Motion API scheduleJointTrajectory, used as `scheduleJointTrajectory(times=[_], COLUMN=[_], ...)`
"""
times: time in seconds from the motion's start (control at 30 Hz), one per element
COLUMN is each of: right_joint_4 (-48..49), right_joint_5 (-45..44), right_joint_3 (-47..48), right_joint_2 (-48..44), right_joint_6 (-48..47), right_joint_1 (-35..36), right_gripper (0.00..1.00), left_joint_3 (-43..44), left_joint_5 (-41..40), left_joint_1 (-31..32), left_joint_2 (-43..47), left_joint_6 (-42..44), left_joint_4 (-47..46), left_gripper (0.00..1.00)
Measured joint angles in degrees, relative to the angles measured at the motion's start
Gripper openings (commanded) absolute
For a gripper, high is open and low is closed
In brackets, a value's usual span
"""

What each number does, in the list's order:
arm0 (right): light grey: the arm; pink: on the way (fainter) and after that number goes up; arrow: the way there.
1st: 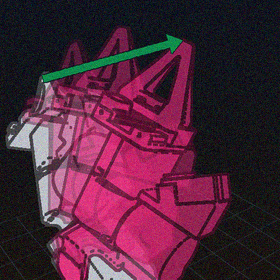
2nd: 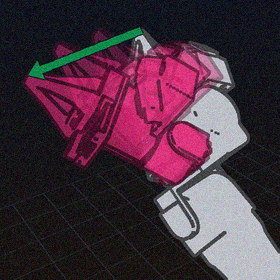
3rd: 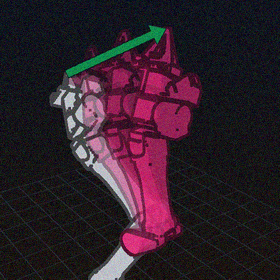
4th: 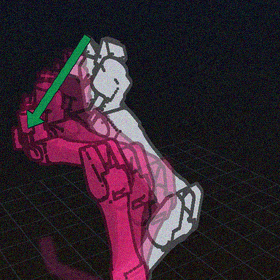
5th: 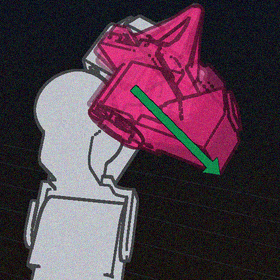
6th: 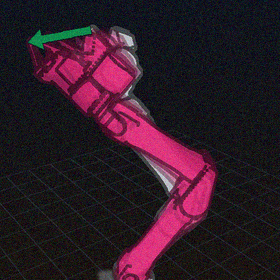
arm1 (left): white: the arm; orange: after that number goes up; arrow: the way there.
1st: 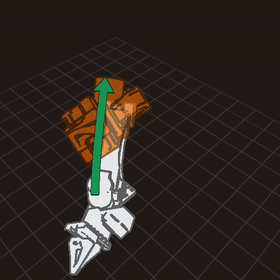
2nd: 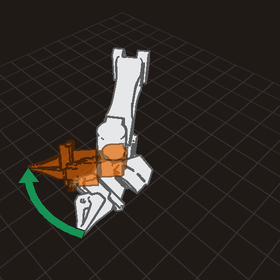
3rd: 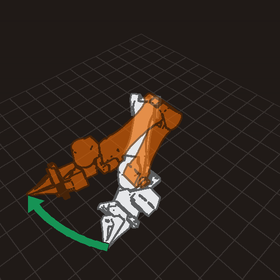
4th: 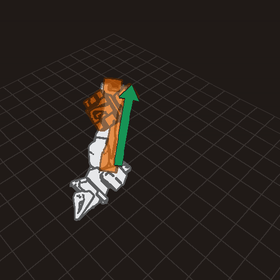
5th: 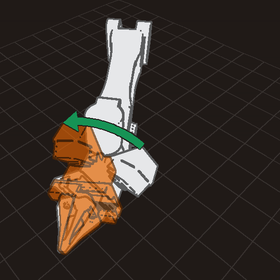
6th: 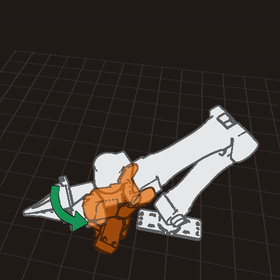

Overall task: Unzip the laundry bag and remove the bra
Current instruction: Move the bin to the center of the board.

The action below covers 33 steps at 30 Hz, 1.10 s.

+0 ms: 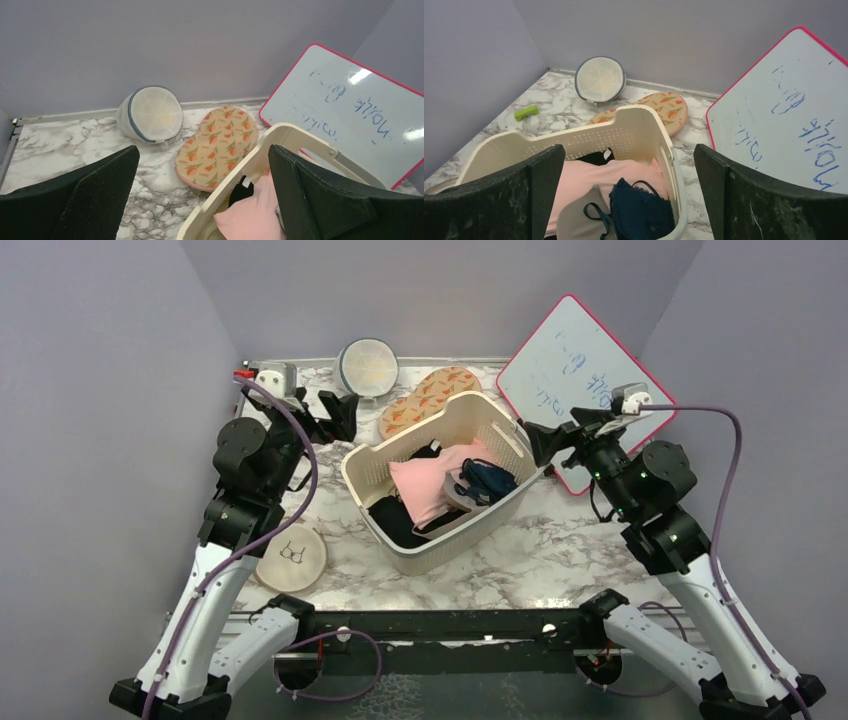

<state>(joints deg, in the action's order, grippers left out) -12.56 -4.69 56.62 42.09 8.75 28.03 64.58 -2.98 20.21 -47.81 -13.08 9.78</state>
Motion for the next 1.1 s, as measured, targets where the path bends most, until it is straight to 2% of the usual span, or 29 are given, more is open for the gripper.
scheduleJointTrajectory(times=[0.47,0.7,1.1], right_joint_4=[-3.2,-11.2,-30.9], right_joint_5=[-4.3,-10.4,-29.3], right_joint_3=[-0.6,-3.8,-4.5], right_joint_2=[11.1,11.6,8.9], right_joint_6=[7.9,16.8,36.9], right_joint_1=[3.6,4.3,4.6], right_gripper=[1.00,1.00,1.00], left_joint_3=[-6.2,-6.9,-7.3], left_joint_5=[-3.3,-4.2,-5.0], left_joint_1=[-0.8,-1.1,-1.4], left_joint_2=[-3.2,-3.2,-3.2], left_joint_6=[3.1,4.3,5.2], left_joint_4=[-5.6,-8.4,-11.4], left_gripper=[0.99,0.99,0.99])
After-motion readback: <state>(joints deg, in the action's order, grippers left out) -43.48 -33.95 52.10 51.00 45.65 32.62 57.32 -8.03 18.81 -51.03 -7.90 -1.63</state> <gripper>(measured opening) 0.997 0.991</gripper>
